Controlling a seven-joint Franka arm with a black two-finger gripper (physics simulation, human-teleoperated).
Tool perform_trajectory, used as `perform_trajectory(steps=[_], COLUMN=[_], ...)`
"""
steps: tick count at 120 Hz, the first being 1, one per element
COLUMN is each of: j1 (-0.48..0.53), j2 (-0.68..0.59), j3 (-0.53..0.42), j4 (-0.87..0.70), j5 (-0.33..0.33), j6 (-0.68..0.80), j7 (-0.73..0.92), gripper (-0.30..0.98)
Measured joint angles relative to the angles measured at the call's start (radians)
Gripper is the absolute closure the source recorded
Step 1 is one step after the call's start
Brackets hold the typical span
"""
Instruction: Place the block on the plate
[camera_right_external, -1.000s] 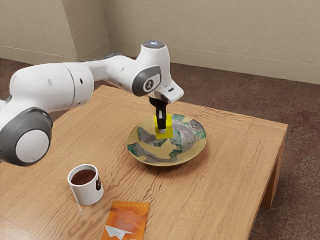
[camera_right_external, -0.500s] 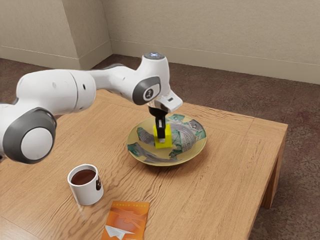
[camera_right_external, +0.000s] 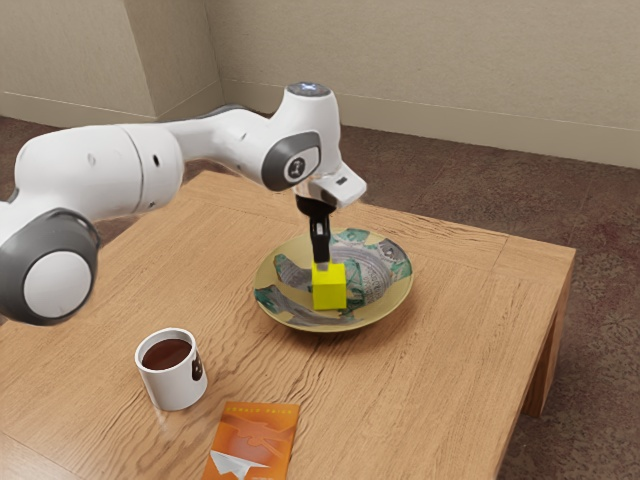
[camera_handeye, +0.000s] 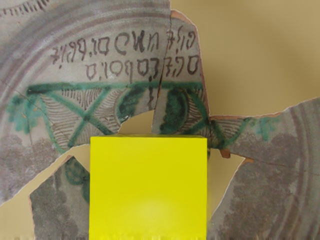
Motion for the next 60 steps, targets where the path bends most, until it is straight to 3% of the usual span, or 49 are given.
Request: perform_trajectory(steps=[60], j1=[0.015], j2=[-0.175], j3=[0.018], j4=[-0.072], j5=[-0.041], j6=[-0.124], j7=[-0.113], gripper=[0.00])
